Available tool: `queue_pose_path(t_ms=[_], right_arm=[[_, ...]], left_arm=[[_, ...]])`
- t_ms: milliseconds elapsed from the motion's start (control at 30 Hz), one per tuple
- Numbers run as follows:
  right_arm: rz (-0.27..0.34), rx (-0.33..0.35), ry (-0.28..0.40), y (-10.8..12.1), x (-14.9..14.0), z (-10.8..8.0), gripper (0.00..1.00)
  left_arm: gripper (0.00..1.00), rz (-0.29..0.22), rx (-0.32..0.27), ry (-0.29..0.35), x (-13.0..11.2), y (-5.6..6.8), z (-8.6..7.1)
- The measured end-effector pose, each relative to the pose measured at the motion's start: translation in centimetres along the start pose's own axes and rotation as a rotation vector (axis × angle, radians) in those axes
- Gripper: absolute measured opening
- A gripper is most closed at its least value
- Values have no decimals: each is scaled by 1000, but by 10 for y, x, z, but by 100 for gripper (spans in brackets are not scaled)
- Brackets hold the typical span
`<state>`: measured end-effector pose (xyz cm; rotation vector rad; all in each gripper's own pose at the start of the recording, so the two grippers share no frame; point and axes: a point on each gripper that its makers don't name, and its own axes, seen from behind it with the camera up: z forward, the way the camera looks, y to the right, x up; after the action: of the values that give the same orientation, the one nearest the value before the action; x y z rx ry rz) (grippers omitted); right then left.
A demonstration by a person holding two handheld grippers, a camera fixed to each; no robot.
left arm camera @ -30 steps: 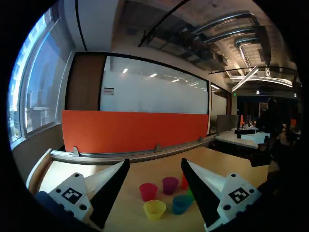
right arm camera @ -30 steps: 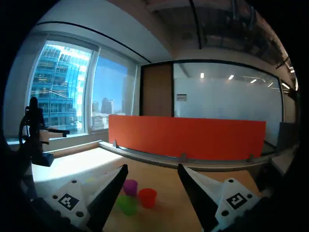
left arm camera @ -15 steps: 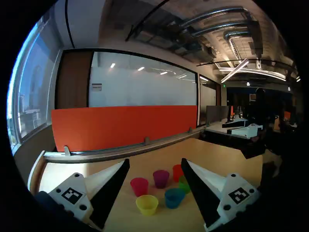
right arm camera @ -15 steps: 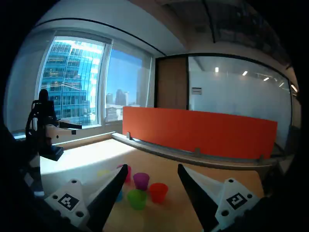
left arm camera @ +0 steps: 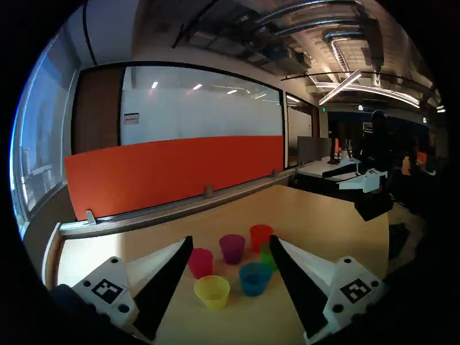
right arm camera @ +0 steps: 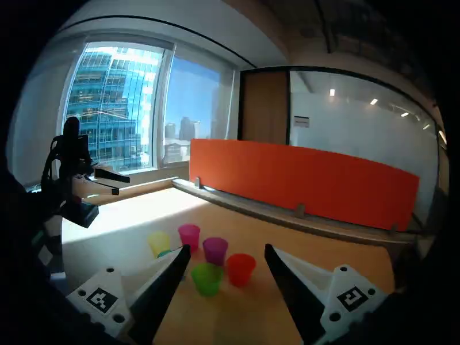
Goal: Pour water
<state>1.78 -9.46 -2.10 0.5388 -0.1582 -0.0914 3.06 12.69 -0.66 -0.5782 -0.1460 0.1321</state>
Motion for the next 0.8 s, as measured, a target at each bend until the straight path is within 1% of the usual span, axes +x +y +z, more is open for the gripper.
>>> queue_pose_path(t_ms=[300,567,800], right_arm=[[15,13,-34,1,-21,10,100],[15,22,-72,3,-44,22,100],[18,35,-104,1,-62,32,100]], left_arm=[[99,-37,-36,-30,-23,6,10],[99,-35,-58,-86,-57,13,23],[99,-30,-93,-137,-87,26,33]])
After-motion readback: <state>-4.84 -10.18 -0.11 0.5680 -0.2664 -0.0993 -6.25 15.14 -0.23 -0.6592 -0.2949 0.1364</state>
